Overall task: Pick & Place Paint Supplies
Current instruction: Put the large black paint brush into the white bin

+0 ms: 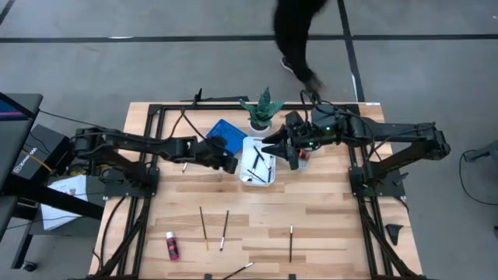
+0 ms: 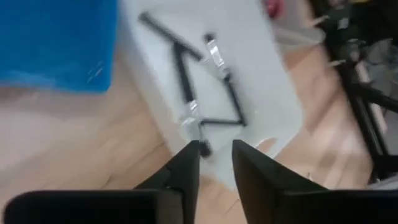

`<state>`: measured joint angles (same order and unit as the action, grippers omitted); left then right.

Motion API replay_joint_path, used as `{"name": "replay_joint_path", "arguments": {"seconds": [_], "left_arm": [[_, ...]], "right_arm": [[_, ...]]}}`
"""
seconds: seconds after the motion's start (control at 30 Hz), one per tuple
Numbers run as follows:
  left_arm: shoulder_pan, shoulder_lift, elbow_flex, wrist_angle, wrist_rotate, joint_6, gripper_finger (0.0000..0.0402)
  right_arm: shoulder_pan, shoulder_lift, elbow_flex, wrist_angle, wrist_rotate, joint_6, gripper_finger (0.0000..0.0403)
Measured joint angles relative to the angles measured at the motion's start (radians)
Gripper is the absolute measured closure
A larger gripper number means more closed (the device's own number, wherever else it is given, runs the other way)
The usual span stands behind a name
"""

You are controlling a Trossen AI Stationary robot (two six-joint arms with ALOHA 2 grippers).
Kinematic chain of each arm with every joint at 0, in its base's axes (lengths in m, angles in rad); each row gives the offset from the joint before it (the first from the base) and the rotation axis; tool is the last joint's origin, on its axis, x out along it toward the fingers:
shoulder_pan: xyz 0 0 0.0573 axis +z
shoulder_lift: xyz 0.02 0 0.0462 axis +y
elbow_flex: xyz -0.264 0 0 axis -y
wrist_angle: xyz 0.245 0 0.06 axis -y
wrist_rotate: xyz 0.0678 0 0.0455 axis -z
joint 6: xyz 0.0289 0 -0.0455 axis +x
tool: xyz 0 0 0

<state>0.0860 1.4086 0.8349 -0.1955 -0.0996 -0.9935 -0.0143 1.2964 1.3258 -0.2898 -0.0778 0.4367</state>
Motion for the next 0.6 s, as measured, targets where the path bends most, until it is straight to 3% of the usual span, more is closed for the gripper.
{"name": "replay_joint_path", "arguments": {"seconds": [0.23,0.6], "left_arm": [[0.007,0.106,0.0,0.036,-0.036,-0.196,0.035],[-0.002,0.193,0.0,0.172,-0.024,-0.218,0.0284]], "right_arm": [[0.0,-0.003,0.0,-0.012,0.001,-0.004,0.023],[0.0,-0.003,0.0,-0.029,0.004,-0.023,0.023]]}}
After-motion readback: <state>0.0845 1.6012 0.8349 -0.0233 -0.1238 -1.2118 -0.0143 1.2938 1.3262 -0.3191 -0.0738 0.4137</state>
